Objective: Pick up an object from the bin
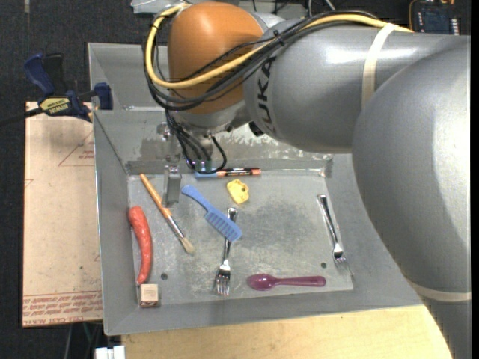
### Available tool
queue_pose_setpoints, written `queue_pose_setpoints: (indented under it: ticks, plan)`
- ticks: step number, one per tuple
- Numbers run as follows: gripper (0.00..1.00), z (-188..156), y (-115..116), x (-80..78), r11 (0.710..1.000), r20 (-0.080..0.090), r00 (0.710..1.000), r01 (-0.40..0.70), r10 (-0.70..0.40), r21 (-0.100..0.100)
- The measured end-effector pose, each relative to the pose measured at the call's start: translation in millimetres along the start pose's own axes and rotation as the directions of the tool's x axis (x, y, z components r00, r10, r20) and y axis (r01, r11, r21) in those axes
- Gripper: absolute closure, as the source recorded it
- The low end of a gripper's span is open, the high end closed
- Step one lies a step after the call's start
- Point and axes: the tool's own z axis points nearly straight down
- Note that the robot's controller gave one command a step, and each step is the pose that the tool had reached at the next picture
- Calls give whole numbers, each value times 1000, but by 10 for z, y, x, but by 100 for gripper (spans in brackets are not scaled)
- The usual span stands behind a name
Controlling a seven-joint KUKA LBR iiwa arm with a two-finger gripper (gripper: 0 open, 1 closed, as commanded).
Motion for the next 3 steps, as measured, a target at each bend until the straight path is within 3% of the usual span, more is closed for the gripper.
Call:
queue_pose_setpoints:
  ticks: [1,2,3]
  plan:
    - [0,-52,-15,-14,1000,7,1000,-4,4,-1]
    - [0,551,222,75,1000,-1,1000,25,-25,-1]
    - [0,1111,66,12,960,16,960,280,-280,1]
